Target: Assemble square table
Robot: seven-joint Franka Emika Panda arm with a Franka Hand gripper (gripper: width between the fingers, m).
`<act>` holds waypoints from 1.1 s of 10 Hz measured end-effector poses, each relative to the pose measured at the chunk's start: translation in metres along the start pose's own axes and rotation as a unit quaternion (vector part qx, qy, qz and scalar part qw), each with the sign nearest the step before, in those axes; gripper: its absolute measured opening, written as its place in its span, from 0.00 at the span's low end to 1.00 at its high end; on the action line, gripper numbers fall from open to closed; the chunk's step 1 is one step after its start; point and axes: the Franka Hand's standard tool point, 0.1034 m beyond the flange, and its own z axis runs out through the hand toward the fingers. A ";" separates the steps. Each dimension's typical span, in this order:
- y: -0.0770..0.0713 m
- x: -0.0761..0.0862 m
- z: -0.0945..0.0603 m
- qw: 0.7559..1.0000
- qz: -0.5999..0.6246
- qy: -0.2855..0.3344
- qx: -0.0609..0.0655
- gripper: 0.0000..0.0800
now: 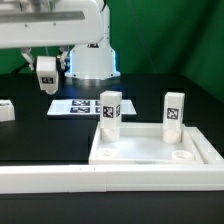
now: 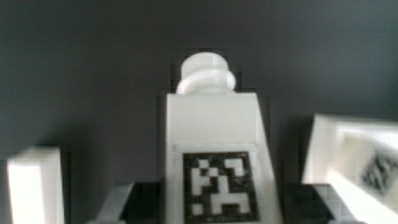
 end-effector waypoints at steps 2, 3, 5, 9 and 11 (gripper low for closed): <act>-0.037 0.038 -0.031 0.996 0.054 0.070 0.018 0.36; -0.059 0.057 -0.037 0.988 0.089 0.124 0.029 0.36; -0.089 0.073 -0.041 0.978 0.102 0.183 0.028 0.36; -0.072 0.076 -0.042 0.941 0.095 0.325 -0.021 0.36; -0.107 0.081 -0.024 0.931 0.097 0.352 -0.018 0.36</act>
Offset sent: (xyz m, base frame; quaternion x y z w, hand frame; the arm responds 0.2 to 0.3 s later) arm 0.0496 0.0846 0.0178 0.0448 0.2326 0.1540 0.9593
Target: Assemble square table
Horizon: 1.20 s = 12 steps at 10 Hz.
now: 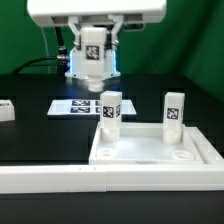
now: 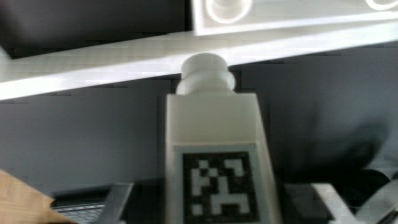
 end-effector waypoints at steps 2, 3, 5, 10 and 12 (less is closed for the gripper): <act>-0.065 0.007 0.019 1.000 -0.003 -0.006 0.018 0.36; -0.085 0.005 0.033 1.000 0.001 -0.010 0.020 0.36; -0.094 0.005 0.036 1.000 -0.012 -0.010 0.016 0.36; -0.075 -0.004 0.047 0.998 -0.068 0.002 0.000 0.36; -0.069 -0.007 0.055 0.997 -0.072 0.010 -0.006 0.36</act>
Offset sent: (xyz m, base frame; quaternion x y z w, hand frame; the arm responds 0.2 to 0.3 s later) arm 0.0345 0.0349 -0.0142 -0.0949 0.0085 -0.0047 0.9954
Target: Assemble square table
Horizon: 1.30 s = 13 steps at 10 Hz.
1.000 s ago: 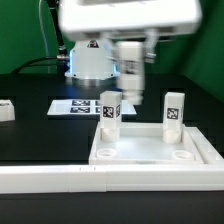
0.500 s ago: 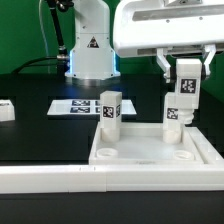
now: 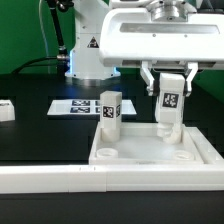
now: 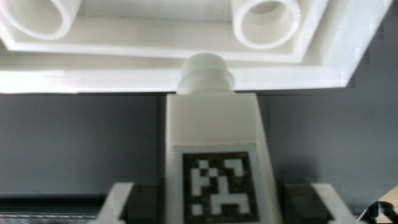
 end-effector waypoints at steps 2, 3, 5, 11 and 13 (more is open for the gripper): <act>-0.005 -0.007 0.005 1.000 -0.004 0.001 0.001 0.36; -0.007 -0.009 0.006 1.000 -0.005 0.001 0.002 0.36; -0.015 -0.008 0.006 1.000 -0.002 0.000 0.010 0.36; -0.023 -0.021 0.015 1.000 -0.006 -0.010 0.014 0.36; -0.028 -0.022 0.018 1.000 -0.009 -0.010 0.016 0.36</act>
Offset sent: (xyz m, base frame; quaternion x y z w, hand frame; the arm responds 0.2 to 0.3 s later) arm 0.0069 0.0324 -0.0095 0.0918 0.0086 0.0700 0.9933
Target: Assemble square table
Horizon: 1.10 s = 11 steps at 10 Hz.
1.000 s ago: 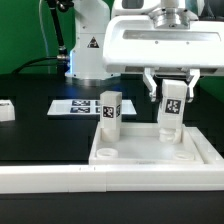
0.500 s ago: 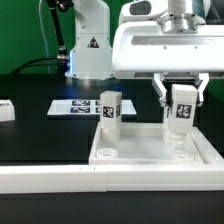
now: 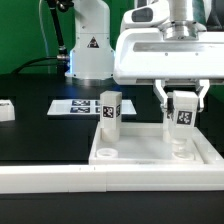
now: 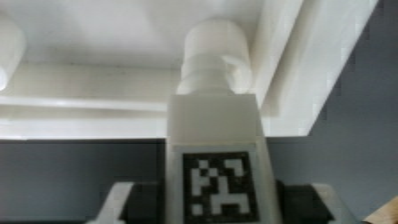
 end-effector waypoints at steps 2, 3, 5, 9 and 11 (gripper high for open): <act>-0.001 0.003 0.003 1.000 -0.001 0.002 0.000 0.36; -0.002 0.004 0.005 1.000 -0.001 0.003 0.000 0.36; -0.001 -0.001 0.012 1.000 -0.004 -0.001 -0.003 0.36; 0.000 -0.005 0.017 1.000 -0.006 -0.004 -0.004 0.49; 0.000 -0.005 0.017 1.000 -0.006 -0.004 -0.004 0.71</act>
Offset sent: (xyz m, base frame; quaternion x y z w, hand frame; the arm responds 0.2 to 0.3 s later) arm 0.0140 0.0007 -0.0087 -0.0055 0.0040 0.0099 0.9999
